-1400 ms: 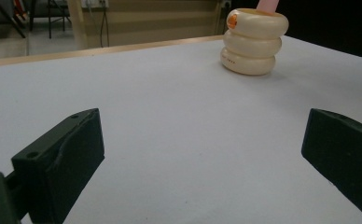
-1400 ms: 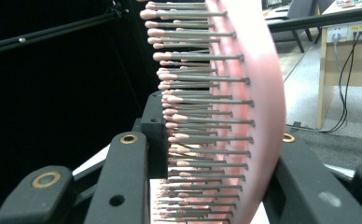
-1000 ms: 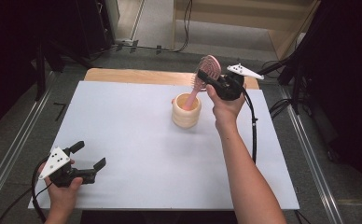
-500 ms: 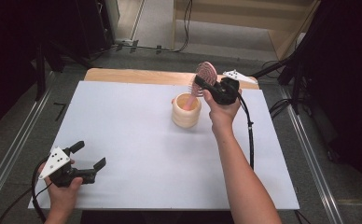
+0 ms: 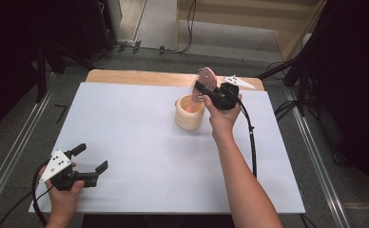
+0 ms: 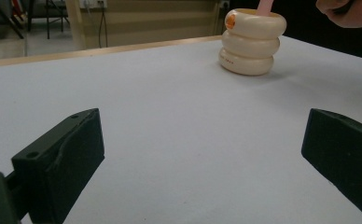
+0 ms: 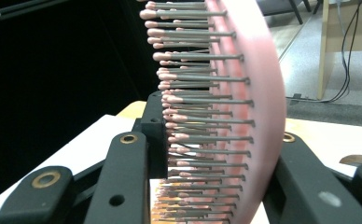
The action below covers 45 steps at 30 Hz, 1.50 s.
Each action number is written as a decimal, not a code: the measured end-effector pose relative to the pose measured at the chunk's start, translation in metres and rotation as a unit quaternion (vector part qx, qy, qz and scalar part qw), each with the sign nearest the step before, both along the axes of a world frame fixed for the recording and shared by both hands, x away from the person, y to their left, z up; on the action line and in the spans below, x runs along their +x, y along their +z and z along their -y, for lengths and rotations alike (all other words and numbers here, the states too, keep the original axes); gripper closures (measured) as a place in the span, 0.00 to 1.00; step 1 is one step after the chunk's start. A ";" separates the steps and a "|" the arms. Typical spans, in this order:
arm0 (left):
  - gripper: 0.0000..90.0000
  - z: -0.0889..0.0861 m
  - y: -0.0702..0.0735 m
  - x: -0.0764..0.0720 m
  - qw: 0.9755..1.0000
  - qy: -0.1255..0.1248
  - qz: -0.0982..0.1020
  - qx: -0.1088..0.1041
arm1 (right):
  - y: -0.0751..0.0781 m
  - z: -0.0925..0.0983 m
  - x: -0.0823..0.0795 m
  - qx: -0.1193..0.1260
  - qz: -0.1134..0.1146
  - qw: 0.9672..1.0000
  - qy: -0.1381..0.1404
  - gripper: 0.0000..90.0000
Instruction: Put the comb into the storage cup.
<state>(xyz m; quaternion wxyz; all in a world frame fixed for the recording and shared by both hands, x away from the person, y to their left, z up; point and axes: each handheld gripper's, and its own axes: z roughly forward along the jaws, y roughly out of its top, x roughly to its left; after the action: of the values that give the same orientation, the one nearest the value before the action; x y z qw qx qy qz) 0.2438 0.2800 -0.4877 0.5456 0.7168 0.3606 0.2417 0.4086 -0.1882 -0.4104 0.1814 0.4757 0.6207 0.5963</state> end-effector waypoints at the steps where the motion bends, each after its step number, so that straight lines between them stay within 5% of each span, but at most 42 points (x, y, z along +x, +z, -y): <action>1: 0.00 0.000 0.000 0.000 1.000 0.000 0.000 0.000 | 0.000 0.001 0.000 0.001 -0.001 1.000 0.000 0.69; 20: 0.00 0.000 0.000 0.000 1.000 0.000 0.000 0.000 | -0.011 -0.004 0.006 -0.005 -0.008 1.000 -0.011 0.69; 41: 0.00 0.001 0.000 0.000 1.000 -0.001 0.000 0.000 | -0.030 0.006 0.010 0.039 -0.034 0.998 -0.037 0.68; 45: 0.00 0.001 0.000 0.000 1.000 -0.001 0.000 0.000 | -0.032 0.010 0.011 0.030 -0.035 0.998 -0.035 0.65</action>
<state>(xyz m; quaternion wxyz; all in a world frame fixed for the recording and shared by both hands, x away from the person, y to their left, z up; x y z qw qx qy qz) 0.2438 0.2792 -0.4879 0.5462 0.7168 0.3599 0.2415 0.4200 -0.1983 -0.4428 0.1667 0.5230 0.5914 0.5907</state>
